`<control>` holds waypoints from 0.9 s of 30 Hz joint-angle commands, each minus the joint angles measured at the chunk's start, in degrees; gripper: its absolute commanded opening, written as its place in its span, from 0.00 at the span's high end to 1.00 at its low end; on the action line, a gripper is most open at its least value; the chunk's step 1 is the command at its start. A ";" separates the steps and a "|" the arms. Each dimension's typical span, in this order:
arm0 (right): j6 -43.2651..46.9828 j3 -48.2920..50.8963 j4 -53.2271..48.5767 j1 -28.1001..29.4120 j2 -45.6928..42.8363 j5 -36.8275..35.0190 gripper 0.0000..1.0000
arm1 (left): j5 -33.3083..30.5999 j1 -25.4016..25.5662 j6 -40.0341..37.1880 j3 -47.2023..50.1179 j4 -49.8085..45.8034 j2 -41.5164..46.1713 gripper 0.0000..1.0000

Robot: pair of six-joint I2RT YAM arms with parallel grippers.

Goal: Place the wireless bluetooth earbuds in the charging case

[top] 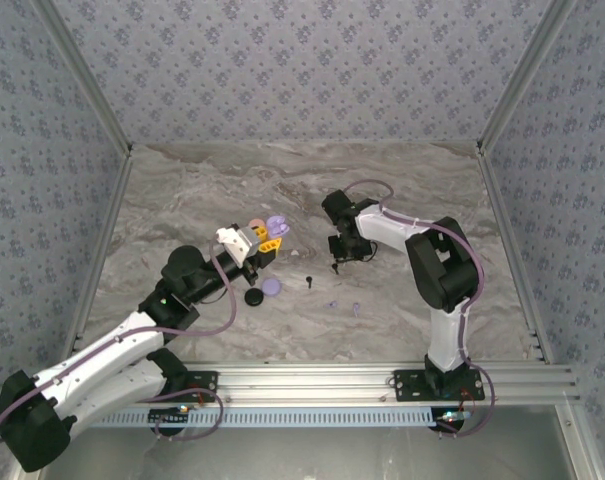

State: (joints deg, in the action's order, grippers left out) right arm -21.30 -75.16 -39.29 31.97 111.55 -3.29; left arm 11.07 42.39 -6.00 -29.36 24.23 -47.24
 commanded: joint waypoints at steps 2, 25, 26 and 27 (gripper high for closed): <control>1.63 1.33 0.20 0.24 -1.76 0.55 0.78 | -0.25 0.23 -0.39 -0.51 0.52 0.62 1.00; 16.63 11.77 17.25 4.23 -46.78 18.71 0.78 | 6.36 0.23 7.00 -5.65 4.72 -12.52 1.00; 17.09 11.79 17.94 4.80 -47.65 18.40 0.78 | 6.80 0.24 7.55 -6.00 4.92 -13.14 1.00; 17.48 11.61 18.56 5.47 -48.56 17.94 0.78 | 7.48 0.24 8.08 -6.60 4.72 -13.64 1.00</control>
State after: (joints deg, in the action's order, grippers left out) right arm -6.87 -63.94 -24.53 36.10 65.34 12.53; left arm 15.46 42.39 -0.51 -32.99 25.91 -60.07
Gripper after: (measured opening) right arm 0.219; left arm 0.206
